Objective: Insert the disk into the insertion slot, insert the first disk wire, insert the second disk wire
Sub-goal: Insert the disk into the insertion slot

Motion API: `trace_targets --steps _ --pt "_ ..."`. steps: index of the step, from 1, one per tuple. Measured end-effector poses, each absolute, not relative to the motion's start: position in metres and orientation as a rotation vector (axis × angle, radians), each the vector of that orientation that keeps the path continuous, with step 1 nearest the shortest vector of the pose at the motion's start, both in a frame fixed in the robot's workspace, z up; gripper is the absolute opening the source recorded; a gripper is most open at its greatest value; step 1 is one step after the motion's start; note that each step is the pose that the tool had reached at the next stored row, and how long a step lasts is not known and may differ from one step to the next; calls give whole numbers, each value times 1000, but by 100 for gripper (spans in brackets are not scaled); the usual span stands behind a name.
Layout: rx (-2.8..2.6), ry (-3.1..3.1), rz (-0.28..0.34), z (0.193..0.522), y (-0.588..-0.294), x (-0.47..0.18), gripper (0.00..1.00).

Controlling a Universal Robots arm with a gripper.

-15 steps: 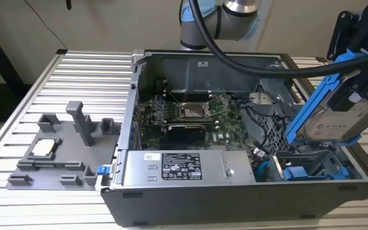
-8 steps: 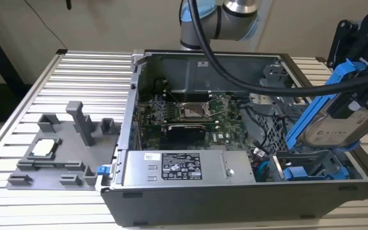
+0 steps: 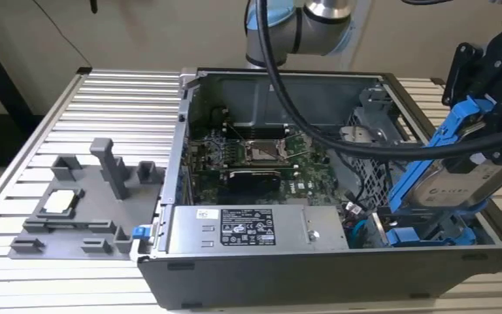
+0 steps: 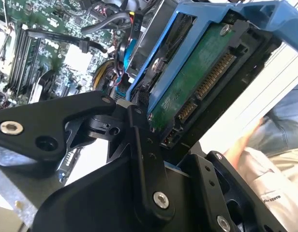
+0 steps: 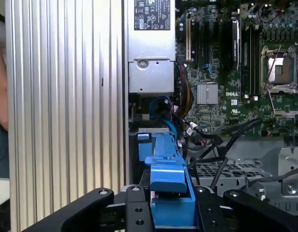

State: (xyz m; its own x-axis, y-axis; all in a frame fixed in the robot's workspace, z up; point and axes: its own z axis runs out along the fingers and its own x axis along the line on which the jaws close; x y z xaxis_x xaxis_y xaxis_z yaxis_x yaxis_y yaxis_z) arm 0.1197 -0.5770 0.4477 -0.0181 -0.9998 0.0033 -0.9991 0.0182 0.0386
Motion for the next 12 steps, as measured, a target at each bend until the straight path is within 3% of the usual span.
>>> trace_targets --steps 12 --pt "2181 -2221 -38 428 -577 120 33"
